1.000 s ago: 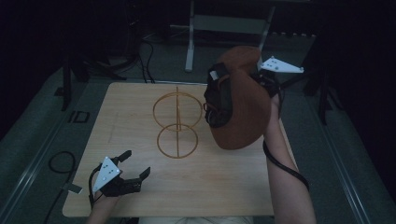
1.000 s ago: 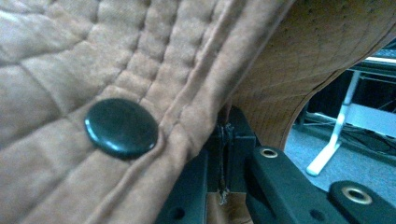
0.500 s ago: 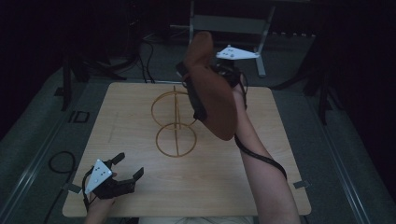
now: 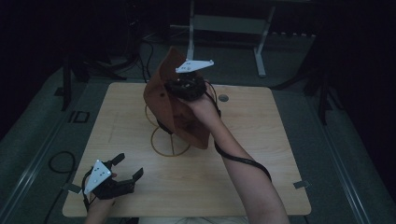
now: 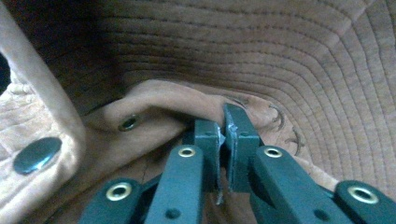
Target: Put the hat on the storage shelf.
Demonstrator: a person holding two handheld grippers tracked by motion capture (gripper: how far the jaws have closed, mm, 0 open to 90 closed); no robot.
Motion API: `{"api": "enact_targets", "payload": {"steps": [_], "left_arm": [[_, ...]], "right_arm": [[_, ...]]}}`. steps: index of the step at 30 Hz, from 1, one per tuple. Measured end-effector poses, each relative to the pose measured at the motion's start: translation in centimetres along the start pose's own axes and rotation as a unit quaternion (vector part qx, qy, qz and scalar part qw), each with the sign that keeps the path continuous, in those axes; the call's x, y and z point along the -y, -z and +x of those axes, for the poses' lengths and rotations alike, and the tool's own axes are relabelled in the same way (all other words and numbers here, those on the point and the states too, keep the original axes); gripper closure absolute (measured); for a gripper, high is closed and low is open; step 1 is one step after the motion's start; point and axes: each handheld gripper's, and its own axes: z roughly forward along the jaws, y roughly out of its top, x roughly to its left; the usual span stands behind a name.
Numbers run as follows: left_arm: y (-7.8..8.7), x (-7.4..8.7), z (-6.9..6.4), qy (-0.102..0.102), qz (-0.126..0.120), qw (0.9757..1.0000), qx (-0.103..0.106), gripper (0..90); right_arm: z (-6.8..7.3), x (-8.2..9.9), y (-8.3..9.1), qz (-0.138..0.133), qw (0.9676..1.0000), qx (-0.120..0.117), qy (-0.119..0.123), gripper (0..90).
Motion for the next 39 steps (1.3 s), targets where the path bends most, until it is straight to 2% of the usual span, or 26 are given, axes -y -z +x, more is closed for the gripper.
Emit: {"api": "enact_targets", "payload": {"steps": [2, 5, 7, 11, 13, 16, 18, 22, 24, 26, 30, 33, 39], "left_arm": [[0.0, 0.0, 0.0, 0.003, 0.0, 1.0, 0.002, 11.2], [-0.1, 0.1, 0.0, 0.004, 0.001, 1.0, 0.003, 11.2], [-0.1, 0.2, 0.0, 0.004, 0.001, 1.0, 0.003, 11.2], [-0.2, 0.3, 0.0, 0.005, 0.004, 1.0, 0.002, 11.1], [-0.2, 0.3, 0.0, 0.003, 0.005, 1.0, 0.003, 11.1], [-0.2, 0.4, 0.1, 0.005, 0.004, 1.0, 0.001, 11.1], [-0.2, 0.4, 0.1, 0.005, 0.003, 1.0, -0.001, 11.1], [-0.2, 0.4, 0.0, 0.002, 0.002, 1.0, -0.004, 11.1], [-0.3, 0.4, -0.1, -0.001, 0.003, 1.0, -0.004, 11.1], [-0.4, 0.4, -0.2, -0.004, 0.005, 1.0, -0.003, 11.1], [-0.7, 0.5, -0.4, -0.005, 0.01, 0.9999, -0.001, 11.1], [-0.8, 0.5, -0.5, -0.006, 0.01, 0.9999, 0.0, 11.1], [-0.9, 0.6, -0.6, -0.006, 0.012, 0.9999, 0.001, 11.1]], "right_arm": [[0.1, 0.0, -0.4, 0.002, 1.0, -0.008, -0.004, 79.4], [0.1, 0.0, -1.2, 0.004, 0.9994, -0.031, -0.016, 61.9], [0.5, 0.0, -1.9, 0.019, 0.9993, -0.033, -0.008, 51.5], [1.4, -0.2, -2.5, 0.029, 0.999, -0.032, 0.01, 34.4], [1.8, -0.4, -2.7, 0.036, 0.9988, -0.023, 0.023, 27.9], [1.8, -0.4, -2.4, 0.032, 0.9989, -0.031, 0.016, 22.1], [1.6, -0.4, -2.0, 0.025, 0.9989, -0.039, 0.013, 14.5], [1.3, -0.3, -1.0, 0.01, 0.9986, -0.051, 0.004, 14.1], [1.2, -0.1, -0.6, 0.015, 0.9988, -0.046, 0.009, 14.3], [1.0, 0.2, -0.1, 0.008, 0.9987, -0.048, 0.013, 14.4], [0.7, 1.0, 0.6, -0.001, 0.9992, -0.037, 0.017, 14.3], [0.2, 1.6, 1.2, 0.004, 0.9996, -0.025, 0.014, 14.9], [-0.4, 2.8, 2.7, 0.006, 0.9997, -0.02, 0.01, 15.0]]}}
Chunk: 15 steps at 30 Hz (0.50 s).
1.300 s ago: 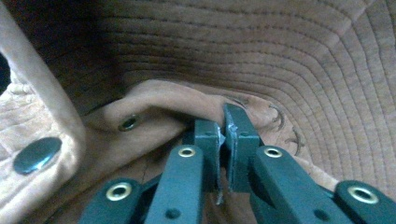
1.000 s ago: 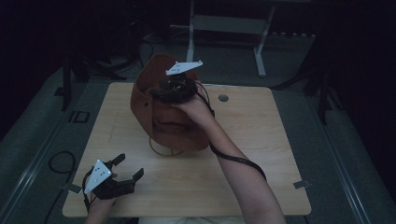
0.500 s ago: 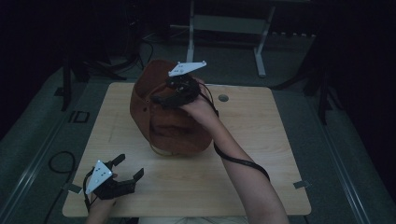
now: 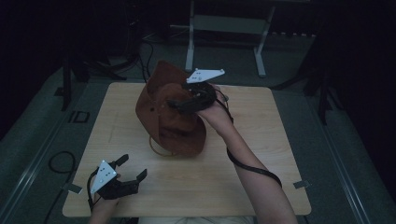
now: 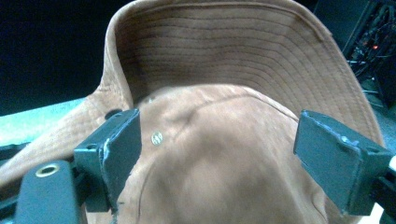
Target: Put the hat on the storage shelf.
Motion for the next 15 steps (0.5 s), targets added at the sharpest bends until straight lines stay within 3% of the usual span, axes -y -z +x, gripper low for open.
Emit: {"api": "enact_targets", "payload": {"steps": [15], "left_arm": [[-0.3, 0.2, -0.1, -0.002, 0.005, 1.0, -0.003, 11.1]], "right_arm": [[-1.4, 4.9, 3.7, -0.011, 0.9996, 0.014, -0.024, 15.0]]}}
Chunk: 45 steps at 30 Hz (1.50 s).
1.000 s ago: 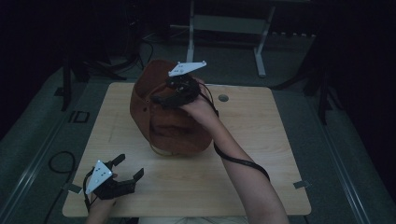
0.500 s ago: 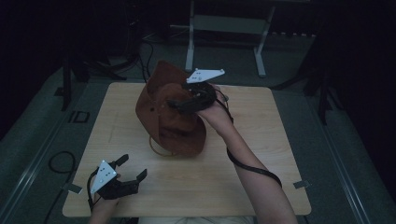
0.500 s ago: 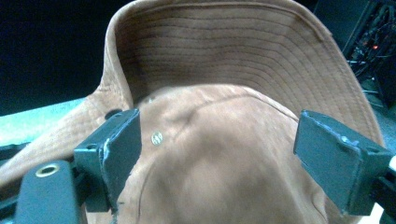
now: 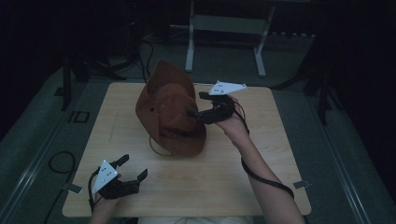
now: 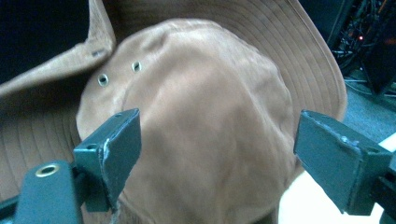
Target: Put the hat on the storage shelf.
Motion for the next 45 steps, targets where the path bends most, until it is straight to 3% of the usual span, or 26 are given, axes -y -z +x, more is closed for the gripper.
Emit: {"api": "enact_targets", "payload": {"steps": [6, 21, 32, 37, 45], "left_arm": [[-0.1, 0.1, 0.0, -0.001, 0.004, 1.0, 0.001, 11.1], [-0.7, 0.5, 0.0, -0.004, 0.017, 0.9997, 0.02, 11.1], [-0.9, 0.7, 0.1, -0.002, 0.024, 0.9996, 0.016, 11.1], [-0.9, 0.8, 0.0, -0.002, 0.025, 0.9996, 0.015, 11.2], [-1.0, 0.9, 0.0, -0.001, 0.029, 0.9995, 0.016, 11.2]], "right_arm": [[-0.8, 2.6, 1.4, -0.008, 0.9997, 0.008, -0.021, 15.0], [-2.4, 9.9, 4.2, 0.02, 0.9983, 0.039, -0.038, 15.0], [-2.5, 15.3, 5.4, 0.039, 0.9975, 0.045, -0.039, 14.1], [-2.6, 17.2, 6.0, 0.035, 0.9973, 0.048, -0.044, 14.0], [-2.4, 20.3, 7.4, 0.061, 0.9947, 0.065, -0.052, 14.0]]}}
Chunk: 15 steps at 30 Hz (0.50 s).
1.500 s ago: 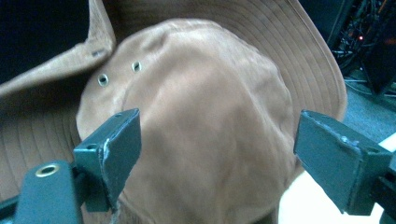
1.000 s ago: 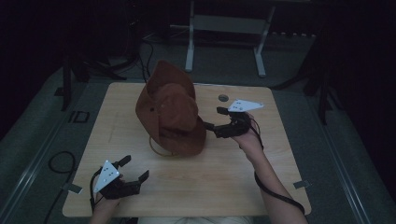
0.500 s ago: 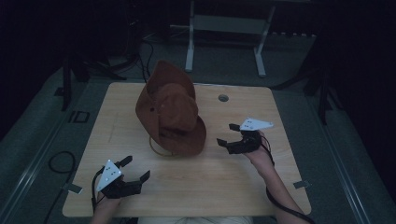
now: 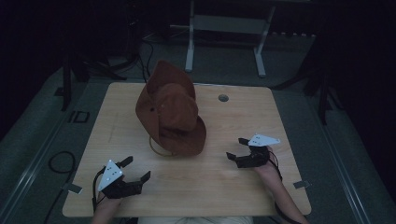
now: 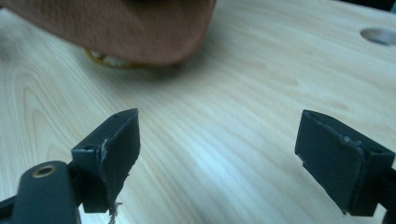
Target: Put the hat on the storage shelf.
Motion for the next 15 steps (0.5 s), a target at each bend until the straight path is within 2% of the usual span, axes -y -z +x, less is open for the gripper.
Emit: {"api": "enact_targets", "payload": {"steps": [2, 5, 15], "left_arm": [[0.0, 0.0, 0.0, 0.001, 0.0, 1.0, 0.001, 11.2], [0.0, 0.0, 0.0, 0.002, 0.001, 1.0, 0.001, 11.2], [0.0, 0.0, 0.1, 0.003, -0.001, 1.0, 0.005, 11.2]], "right_arm": [[-0.1, 0.6, 0.4, 0.003, 1.0, 0.002, -0.006, 14.0], [0.0, 1.5, 1.0, 0.011, 0.9999, 0.009, -0.002, 14.0], [-0.1, 3.3, 3.3, 0.01, 0.9996, 0.024, -0.015, 14.0]]}}
